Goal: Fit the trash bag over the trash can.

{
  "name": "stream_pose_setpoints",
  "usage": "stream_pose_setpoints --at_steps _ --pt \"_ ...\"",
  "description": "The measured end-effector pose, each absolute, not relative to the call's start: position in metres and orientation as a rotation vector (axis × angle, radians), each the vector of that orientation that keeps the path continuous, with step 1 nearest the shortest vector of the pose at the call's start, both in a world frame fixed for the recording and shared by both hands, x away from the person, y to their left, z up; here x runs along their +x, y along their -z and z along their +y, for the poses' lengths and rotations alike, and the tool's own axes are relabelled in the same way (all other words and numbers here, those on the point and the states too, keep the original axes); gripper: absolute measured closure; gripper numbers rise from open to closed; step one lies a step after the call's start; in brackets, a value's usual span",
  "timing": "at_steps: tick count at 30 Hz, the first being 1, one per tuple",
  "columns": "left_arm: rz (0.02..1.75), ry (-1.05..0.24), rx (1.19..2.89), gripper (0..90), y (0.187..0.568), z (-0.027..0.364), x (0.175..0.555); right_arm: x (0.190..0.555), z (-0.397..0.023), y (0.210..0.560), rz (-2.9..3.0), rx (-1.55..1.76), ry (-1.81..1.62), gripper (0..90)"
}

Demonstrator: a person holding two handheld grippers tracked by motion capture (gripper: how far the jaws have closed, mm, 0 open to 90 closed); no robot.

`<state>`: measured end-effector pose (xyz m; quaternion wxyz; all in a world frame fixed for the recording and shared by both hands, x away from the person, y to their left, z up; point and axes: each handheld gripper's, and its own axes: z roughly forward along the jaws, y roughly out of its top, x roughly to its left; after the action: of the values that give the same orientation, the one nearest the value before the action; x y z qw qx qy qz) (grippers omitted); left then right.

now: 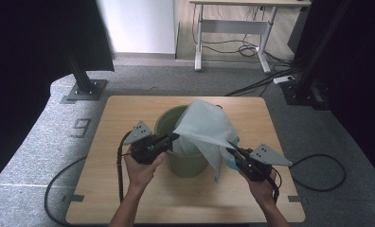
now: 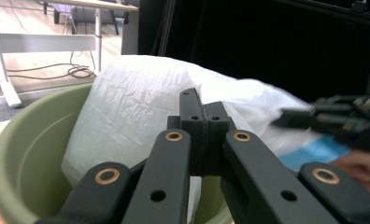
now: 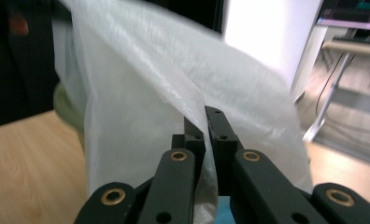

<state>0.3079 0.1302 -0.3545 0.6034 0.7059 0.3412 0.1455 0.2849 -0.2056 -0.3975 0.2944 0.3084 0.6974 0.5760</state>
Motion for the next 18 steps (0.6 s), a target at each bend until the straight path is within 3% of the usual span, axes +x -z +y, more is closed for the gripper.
stream_pose_setpoints --at_steps 6,8,13,18 --pt "0.813 -0.334 1.660 84.5 0.360 0.141 0.311 0.285 -0.200 0.377 1.826 0.767 -1.559 88.1" --pt "0.807 -0.337 1.661 76.3 0.361 0.144 0.311 0.285 -0.198 0.373 1.830 0.751 -1.571 88.3" --pt "0.809 -0.437 1.665 44.9 0.357 0.141 0.306 0.287 -0.198 0.373 1.839 0.750 -1.576 88.4" --pt "0.760 -0.463 1.690 35.2 0.351 0.131 0.303 0.289 -0.200 0.373 1.848 0.773 -1.593 88.4"
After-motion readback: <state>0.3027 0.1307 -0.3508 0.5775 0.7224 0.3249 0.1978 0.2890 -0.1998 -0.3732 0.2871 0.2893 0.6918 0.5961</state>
